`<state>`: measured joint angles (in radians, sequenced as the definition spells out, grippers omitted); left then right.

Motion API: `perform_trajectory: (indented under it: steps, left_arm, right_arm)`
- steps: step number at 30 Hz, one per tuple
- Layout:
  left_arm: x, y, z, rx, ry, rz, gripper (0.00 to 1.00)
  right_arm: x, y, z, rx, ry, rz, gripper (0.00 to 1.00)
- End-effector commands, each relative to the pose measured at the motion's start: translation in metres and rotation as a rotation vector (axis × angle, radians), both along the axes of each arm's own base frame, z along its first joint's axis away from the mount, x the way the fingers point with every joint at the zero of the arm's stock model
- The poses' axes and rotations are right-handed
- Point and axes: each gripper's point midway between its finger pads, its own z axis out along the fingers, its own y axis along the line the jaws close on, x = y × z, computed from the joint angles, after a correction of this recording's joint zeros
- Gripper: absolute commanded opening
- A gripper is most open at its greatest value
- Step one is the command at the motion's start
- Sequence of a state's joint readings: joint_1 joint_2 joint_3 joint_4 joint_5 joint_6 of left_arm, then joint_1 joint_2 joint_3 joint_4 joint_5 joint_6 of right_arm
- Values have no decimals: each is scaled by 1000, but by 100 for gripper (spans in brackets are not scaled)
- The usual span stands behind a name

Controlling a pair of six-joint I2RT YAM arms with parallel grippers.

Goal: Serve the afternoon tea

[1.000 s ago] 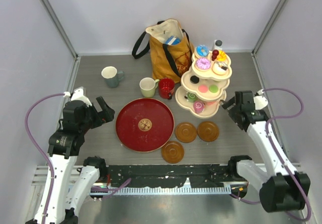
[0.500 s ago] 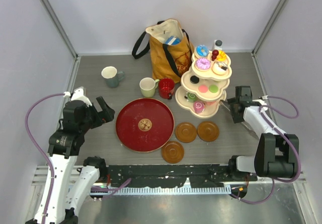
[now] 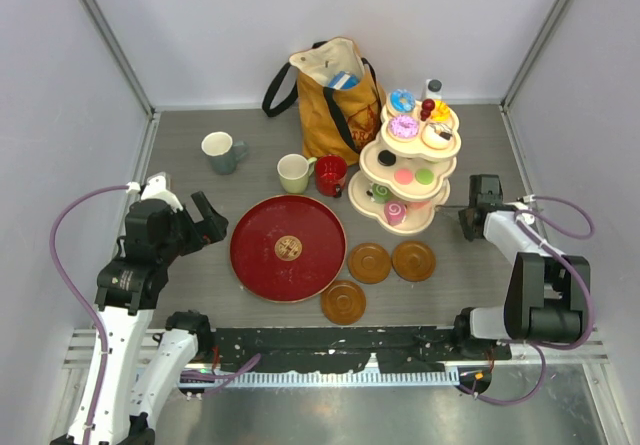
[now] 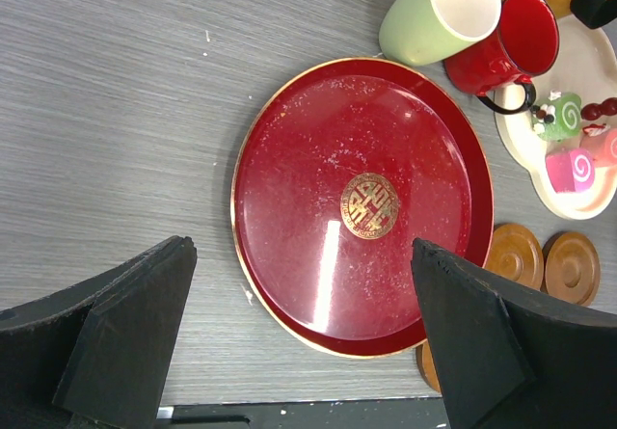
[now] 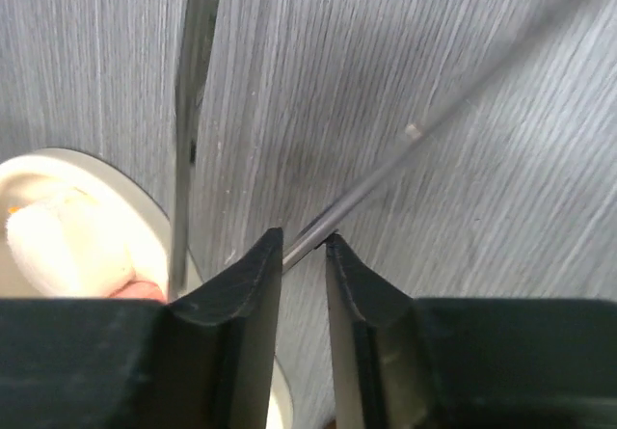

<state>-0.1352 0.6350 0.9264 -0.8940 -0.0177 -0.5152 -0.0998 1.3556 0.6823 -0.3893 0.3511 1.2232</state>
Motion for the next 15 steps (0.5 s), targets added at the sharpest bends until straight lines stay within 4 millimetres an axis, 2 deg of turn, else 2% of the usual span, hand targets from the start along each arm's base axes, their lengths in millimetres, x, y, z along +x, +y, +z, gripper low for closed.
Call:
perform_trajectory:
  steps: [1,5,9,10,12,13,15]
  left_arm:
    - [4,2,8,8,-30,3,100]
    - [4,1,8,6,-33,3,100]
    - [4,1,8,7,-30,0,100]
    - [4,1,8,6,-30,1,100]
    - [4,1,8,6,-31,1,100]
    - [4,1,8,8,-28,0,100]
    - [3,1,7,6,-28,1,100]
  right_arm:
    - [-14,-23,15,-146,25,6,23]
    - [-32,-41,30,-255,44,8,14]
    - [-43,-55,31,-292,88,47,13]
    - [-46,-57,31,-301,110,68,16]
    - [-48,-56,30,-309,156,131,33]
    - [-47,-55,31,-304,171,149,48]
    - [-49,-55,35,-310,212,179,60]
